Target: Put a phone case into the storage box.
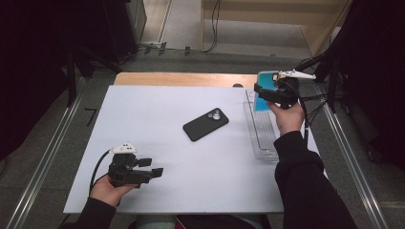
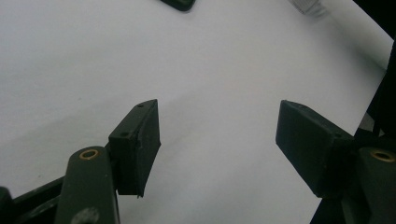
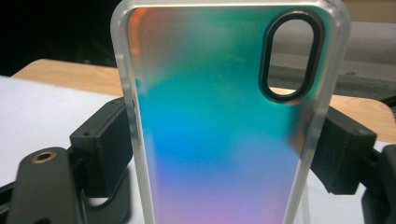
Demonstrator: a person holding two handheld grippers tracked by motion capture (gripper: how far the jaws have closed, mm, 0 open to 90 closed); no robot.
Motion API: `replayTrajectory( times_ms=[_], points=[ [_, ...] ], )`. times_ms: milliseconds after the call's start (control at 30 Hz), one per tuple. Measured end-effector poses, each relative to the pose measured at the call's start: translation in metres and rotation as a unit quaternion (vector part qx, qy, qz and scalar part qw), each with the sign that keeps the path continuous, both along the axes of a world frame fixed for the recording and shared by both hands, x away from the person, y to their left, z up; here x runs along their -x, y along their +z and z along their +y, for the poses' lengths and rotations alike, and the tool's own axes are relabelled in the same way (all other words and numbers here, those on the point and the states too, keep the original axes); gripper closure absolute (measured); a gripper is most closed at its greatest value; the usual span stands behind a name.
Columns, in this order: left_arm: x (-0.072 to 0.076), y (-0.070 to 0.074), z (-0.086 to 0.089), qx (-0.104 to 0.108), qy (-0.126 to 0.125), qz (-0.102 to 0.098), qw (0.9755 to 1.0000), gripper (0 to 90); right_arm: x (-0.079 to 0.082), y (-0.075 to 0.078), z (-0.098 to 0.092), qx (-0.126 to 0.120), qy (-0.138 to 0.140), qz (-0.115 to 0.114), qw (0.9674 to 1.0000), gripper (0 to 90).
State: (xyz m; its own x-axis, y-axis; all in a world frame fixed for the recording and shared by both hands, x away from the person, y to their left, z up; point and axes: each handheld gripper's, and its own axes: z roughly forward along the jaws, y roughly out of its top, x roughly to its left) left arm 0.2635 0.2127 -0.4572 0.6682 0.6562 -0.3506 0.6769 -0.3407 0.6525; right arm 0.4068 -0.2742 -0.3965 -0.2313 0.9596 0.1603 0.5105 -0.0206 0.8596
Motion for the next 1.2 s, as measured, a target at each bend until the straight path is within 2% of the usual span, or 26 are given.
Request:
replayTrajectory(
  times_ms=[67,200,300,433,600,733,800,867,1000,1133,1200],
  points=[
    [0.000,0.000,0.000,0.001,0.001,0.000,1.0000,31.0,-0.007,-0.002,-0.002,0.001,-0.011,0.000,0.9999,15.9],
    [-0.001,0.000,-0.001,0.003,0.002,0.000,1.0000,31.0,-0.018,-0.006,-0.005,-0.015,-0.027,-0.005,0.9995,15.9],
    [-0.002,-0.001,-0.002,0.002,-0.002,0.000,1.0000,31.0,-0.026,-0.009,-0.003,-0.003,-0.033,-0.019,0.9993,15.9],
    [-0.003,-0.001,-0.002,0.005,-0.005,-0.001,1.0000,31.0,-0.036,-0.016,-0.001,-0.011,-0.047,-0.023,0.9986,15.9],
    [-0.005,-0.001,-0.001,0.005,-0.004,-0.001,1.0000,31.0,-0.047,-0.026,0.002,0.020,-0.059,-0.026,0.9977,15.8],
    [-0.004,-0.001,-0.001,0.007,-0.004,-0.003,1.0000,31.0,-0.056,-0.036,0.003,0.017,-0.053,-0.009,0.9984,15.7],
    [-0.005,-0.002,0.000,0.006,-0.004,-0.004,1.0000,31.0,-0.061,-0.044,0.004,0.012,-0.048,0.017,0.9986,15.6],
    [-0.007,-0.003,0.000,0.005,-0.003,-0.001,1.0000,31.0,-0.064,-0.051,0.005,0.014,-0.055,0.033,0.9978,15.5],
    [-0.006,-0.002,0.001,0.008,-0.003,-0.004,1.0000,31.0,-0.069,-0.059,0.008,0.030,-0.061,0.039,0.9970,15.5],
    [-0.006,-0.002,0.000,0.010,-0.002,-0.005,0.9999,31.1,-0.072,-0.061,0.008,0.021,-0.062,0.033,0.9973,15.1],
    [-0.006,-0.003,-0.001,0.009,-0.005,-0.003,0.9999,31.1,-0.073,-0.062,0.007,0.019,-0.058,0.048,0.9970,14.1]
  ],
)
